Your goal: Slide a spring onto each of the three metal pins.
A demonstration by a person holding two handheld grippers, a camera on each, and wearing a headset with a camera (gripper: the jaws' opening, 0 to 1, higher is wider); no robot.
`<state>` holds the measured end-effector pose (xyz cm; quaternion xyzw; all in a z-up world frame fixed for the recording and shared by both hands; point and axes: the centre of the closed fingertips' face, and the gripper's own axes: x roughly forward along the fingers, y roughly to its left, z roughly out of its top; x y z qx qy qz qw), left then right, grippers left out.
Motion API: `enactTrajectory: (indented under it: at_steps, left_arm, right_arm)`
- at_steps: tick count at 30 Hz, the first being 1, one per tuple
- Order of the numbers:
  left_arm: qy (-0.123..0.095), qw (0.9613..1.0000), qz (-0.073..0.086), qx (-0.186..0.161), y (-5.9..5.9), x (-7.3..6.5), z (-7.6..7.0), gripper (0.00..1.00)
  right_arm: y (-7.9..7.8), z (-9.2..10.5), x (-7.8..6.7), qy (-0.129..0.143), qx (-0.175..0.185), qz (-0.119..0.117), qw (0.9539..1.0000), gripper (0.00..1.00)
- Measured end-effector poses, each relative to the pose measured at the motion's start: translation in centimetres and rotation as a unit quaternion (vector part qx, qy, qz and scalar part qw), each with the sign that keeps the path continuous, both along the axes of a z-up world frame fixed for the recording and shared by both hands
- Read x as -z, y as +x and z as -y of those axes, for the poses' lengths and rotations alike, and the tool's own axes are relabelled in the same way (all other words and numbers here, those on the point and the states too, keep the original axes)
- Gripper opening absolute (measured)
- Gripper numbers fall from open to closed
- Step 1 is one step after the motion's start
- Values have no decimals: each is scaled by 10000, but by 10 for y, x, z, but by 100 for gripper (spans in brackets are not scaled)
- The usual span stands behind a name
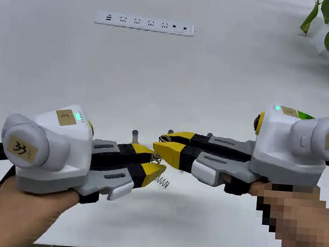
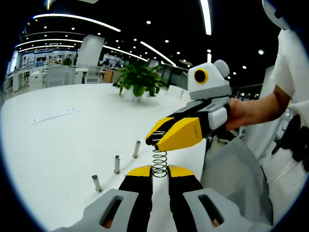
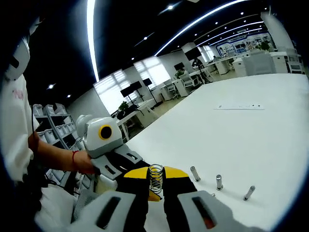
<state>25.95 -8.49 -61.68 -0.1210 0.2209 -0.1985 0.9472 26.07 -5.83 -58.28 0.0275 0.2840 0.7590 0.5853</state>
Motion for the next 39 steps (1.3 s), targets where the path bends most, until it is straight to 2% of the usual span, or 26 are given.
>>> enactTrajectory:
  at_steps: [12,21,24,36,39]
  left_arm:
    - [-38,10000,-6,-1,-1,-1,2,12]
    - [-36,10000,22,12,-1,-3,3,11]
    - [38,10000,32,72,-2,-2,4,11]
    - [76,9998,7,184,-4,0,7,10]
    - [83,9998,5,202,-4,0,8,10]
  right_arm:
    - [-2,2,-1,50,-139,374,9992,11]
    - [-1,3,-2,73,-132,430,9990,11]
    - [-2,3,-1,49,-173,473,9987,11]
    - [-2,7,1,-32,-280,446,9986,12]
    - [-2,8,1,-59,-290,438,9986,15]
